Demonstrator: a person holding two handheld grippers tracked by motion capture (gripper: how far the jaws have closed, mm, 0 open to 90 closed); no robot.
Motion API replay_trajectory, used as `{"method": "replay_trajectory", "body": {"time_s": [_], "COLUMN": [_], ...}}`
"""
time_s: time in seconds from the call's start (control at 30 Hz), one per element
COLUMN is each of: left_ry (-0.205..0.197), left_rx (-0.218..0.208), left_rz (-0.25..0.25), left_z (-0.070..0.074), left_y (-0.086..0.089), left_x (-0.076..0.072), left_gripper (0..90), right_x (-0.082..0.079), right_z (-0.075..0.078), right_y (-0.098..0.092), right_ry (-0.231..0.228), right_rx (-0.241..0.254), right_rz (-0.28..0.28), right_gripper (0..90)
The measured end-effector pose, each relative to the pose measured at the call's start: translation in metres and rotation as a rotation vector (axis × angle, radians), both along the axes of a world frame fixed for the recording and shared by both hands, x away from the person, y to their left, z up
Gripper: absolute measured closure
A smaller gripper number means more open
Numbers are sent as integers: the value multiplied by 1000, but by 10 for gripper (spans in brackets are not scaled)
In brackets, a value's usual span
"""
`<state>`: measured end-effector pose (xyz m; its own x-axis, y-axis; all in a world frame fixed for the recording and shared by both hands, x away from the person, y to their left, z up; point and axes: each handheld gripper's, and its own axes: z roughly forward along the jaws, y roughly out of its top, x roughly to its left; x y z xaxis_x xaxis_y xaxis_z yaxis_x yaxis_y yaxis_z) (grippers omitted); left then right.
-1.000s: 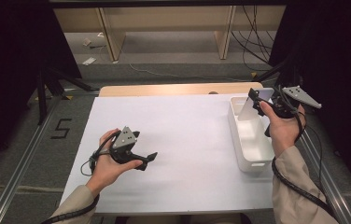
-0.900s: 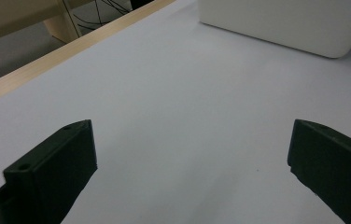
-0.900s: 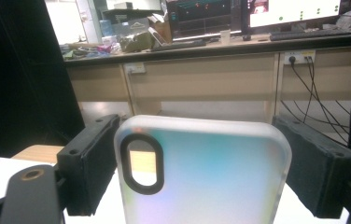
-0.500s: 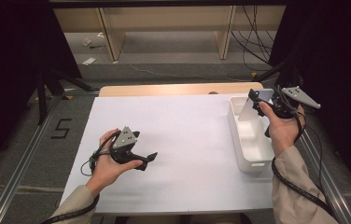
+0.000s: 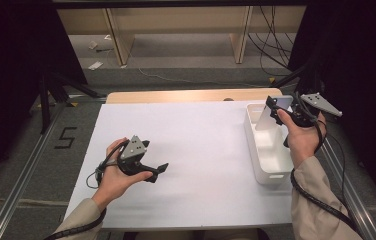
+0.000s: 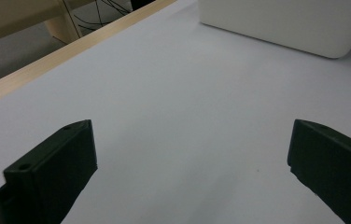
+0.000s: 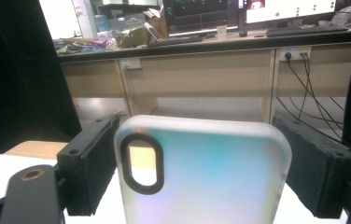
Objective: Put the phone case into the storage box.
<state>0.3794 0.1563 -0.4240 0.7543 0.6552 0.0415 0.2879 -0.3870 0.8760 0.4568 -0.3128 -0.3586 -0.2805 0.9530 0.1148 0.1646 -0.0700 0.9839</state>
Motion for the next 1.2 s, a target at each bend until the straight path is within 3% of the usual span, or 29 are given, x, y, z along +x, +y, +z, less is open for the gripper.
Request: {"method": "replay_trajectory", "body": {"time_s": [1.2], "left_ry": [1], "left_rx": [1], "left_rz": [-1], "left_z": [0], "left_y": [0], "left_x": [0], "left_gripper": [7], "right_x": [5], "right_z": [-4], "right_y": [1], "right_ry": [16], "right_rx": [-34], "right_rz": [-5], "right_gripper": [189]}}
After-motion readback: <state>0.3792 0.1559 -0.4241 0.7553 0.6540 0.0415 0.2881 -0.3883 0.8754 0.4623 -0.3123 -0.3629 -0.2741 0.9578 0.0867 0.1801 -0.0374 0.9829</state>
